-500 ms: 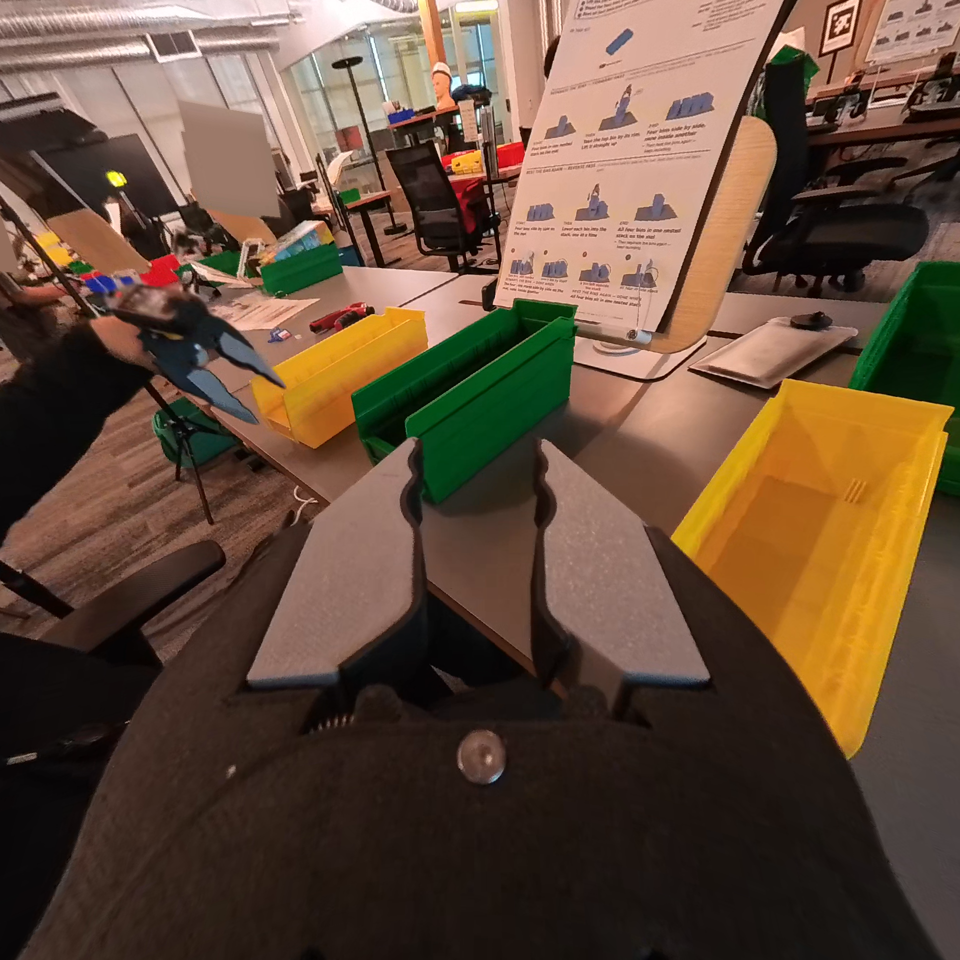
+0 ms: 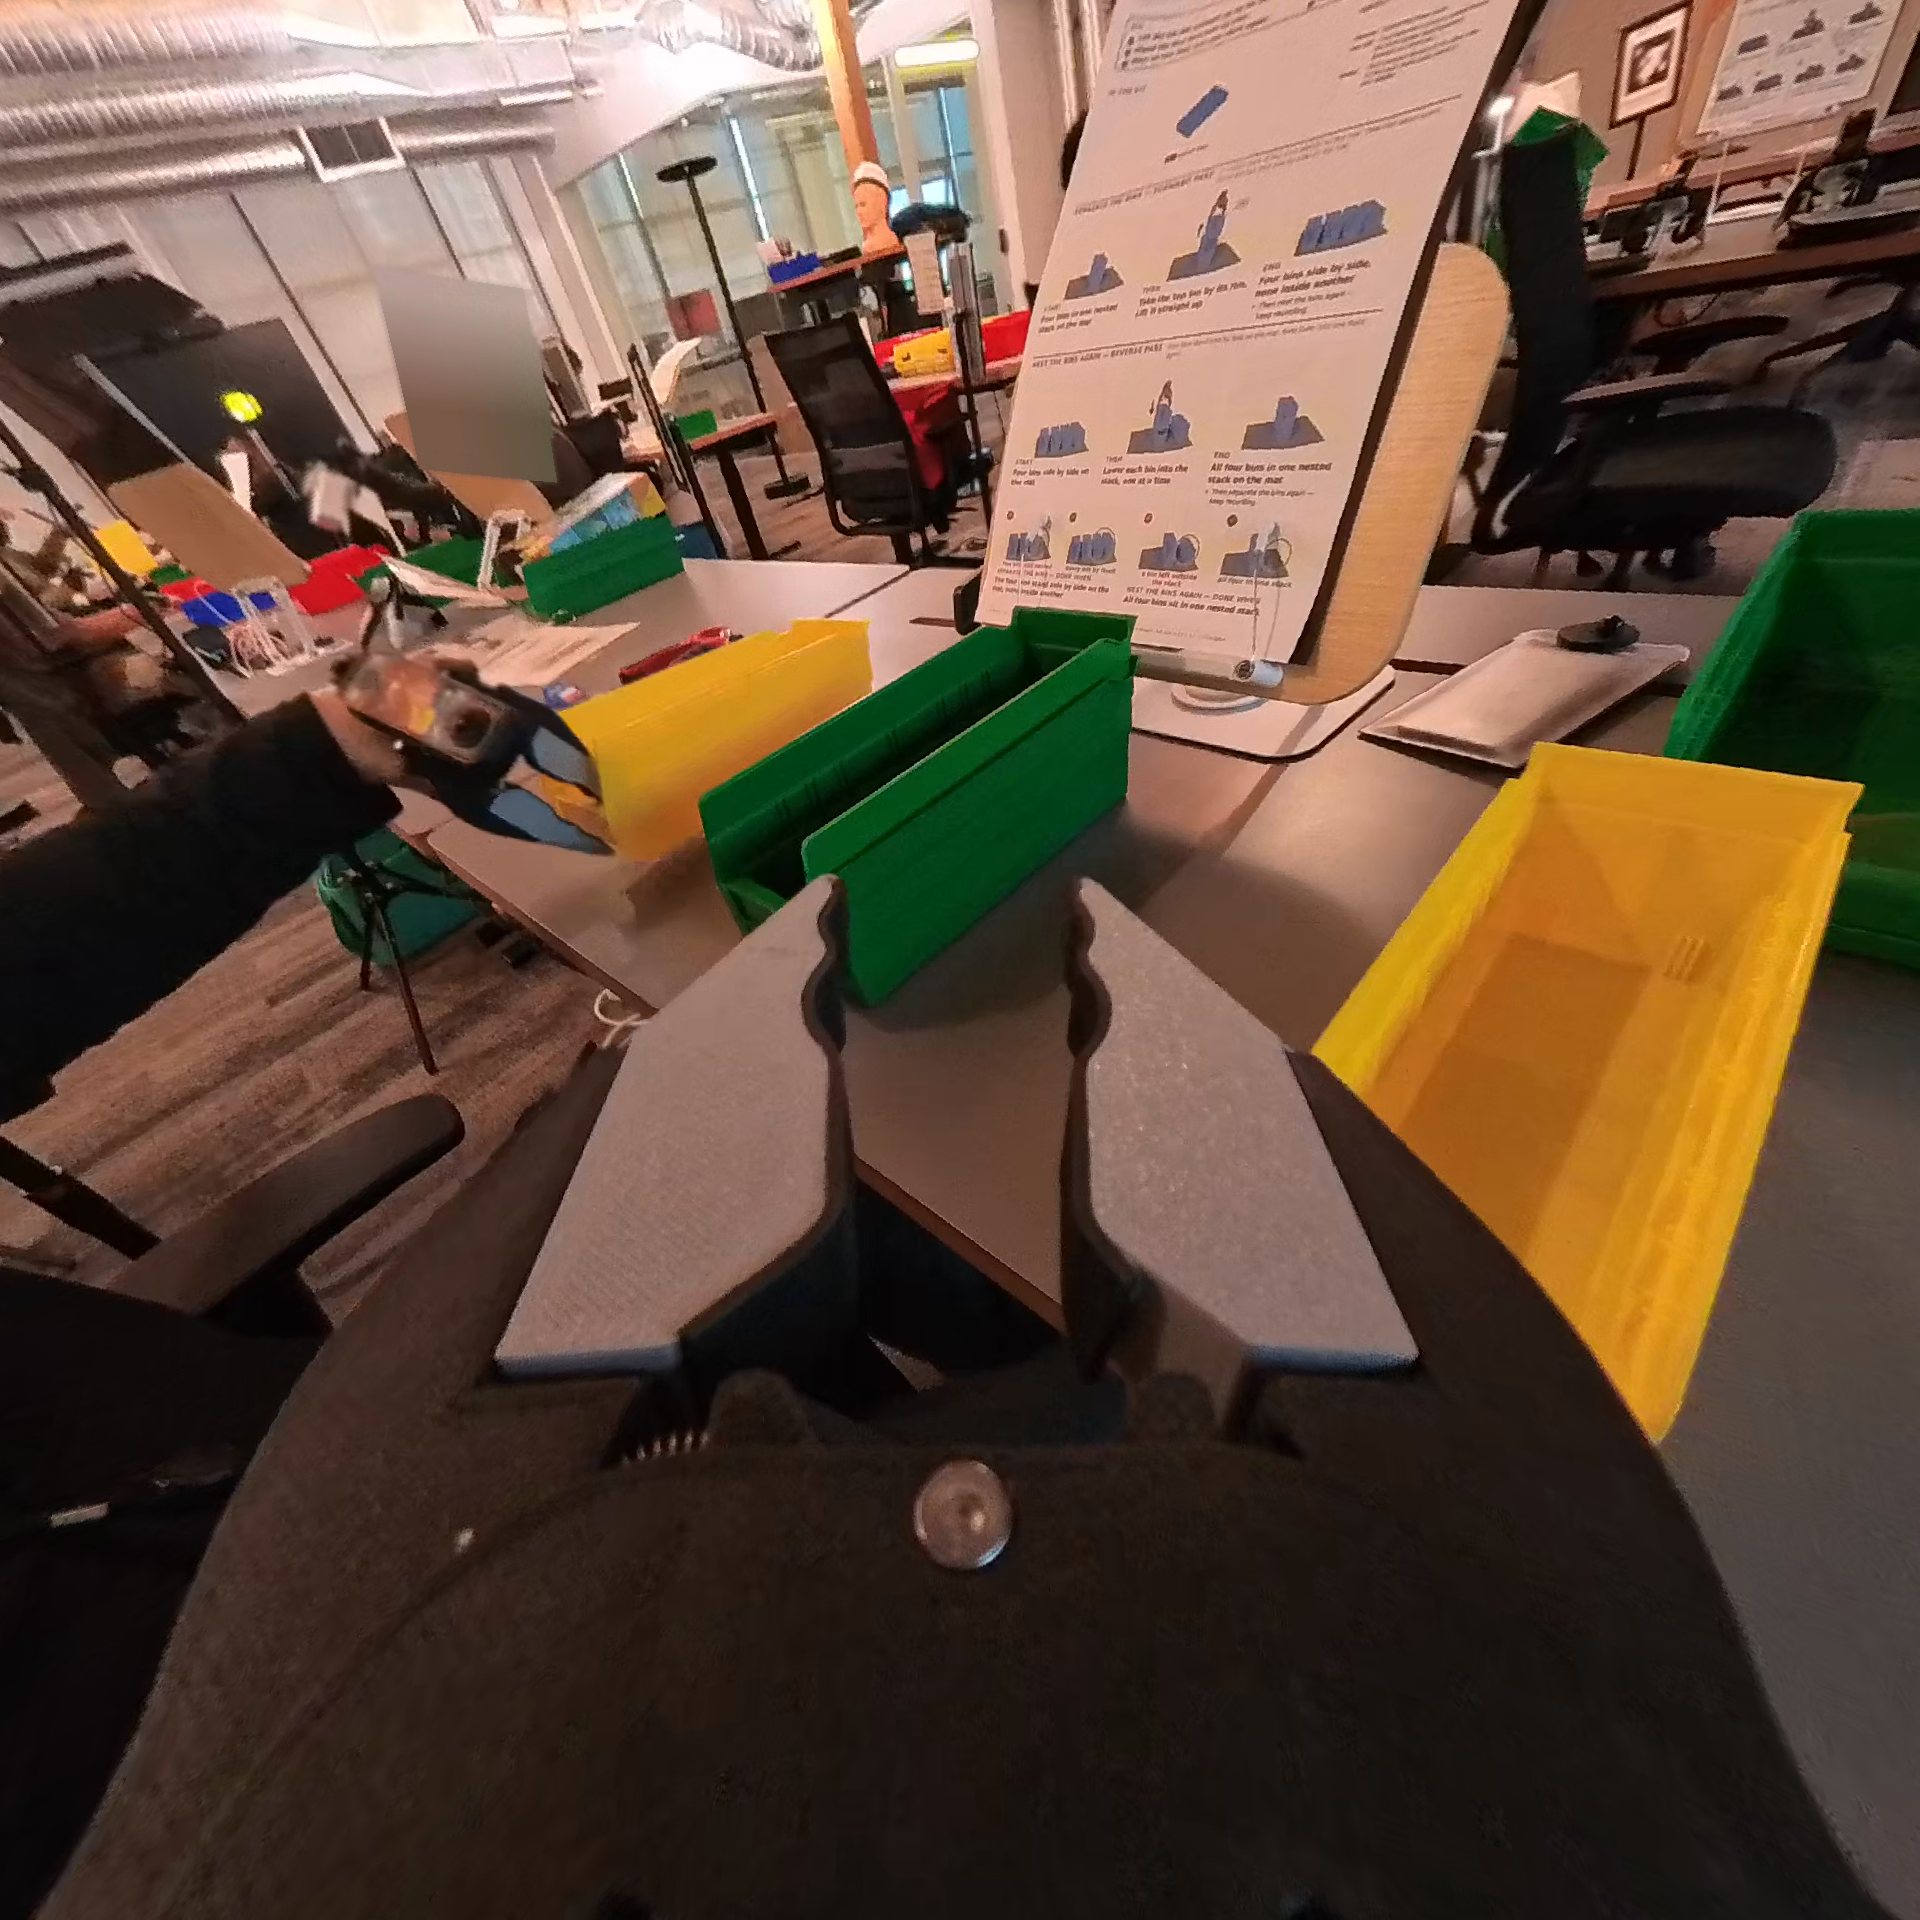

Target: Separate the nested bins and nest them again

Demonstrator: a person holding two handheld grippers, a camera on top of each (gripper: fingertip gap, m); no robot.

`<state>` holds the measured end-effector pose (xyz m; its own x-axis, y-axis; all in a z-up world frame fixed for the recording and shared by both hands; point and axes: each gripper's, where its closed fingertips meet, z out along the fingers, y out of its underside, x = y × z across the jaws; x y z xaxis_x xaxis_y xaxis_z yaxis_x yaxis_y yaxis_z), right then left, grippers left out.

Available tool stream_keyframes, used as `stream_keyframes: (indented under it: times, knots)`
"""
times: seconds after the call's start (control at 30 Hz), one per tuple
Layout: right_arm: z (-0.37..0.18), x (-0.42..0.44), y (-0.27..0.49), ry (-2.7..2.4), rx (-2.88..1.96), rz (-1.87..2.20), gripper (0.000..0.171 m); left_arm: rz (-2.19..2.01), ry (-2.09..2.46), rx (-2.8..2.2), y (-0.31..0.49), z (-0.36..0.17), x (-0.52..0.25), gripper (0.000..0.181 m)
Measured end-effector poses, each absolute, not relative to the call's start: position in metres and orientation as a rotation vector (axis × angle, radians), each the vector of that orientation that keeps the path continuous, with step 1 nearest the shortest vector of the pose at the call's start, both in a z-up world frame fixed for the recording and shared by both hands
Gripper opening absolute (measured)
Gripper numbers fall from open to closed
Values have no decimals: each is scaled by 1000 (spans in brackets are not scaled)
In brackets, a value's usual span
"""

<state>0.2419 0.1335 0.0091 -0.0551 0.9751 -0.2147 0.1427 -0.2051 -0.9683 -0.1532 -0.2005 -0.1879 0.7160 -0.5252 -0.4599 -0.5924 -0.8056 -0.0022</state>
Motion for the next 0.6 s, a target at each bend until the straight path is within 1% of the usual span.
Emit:
stream_keyframes:
  times: [0.13,0.23,0.3,0.47,0.6]
  knots:
    - [14,247,139,-1218,-1429,1378,37,773,808,-2652,-183,-151,-155,27]
    - [19,251,139,-1201,-1410,1399,37,1026,813,-2560,-174,-129,-169,27]
    - [21,253,137,-1201,-1401,1399,36,1122,803,-2508,-167,-112,-169,27]
    - [23,255,134,-1206,-1392,1392,36,1076,770,-2378,-140,-68,-134,27]
    - [23,255,133,-1204,-1389,1393,36,1140,778,-2242,-113,-29,-104,27]
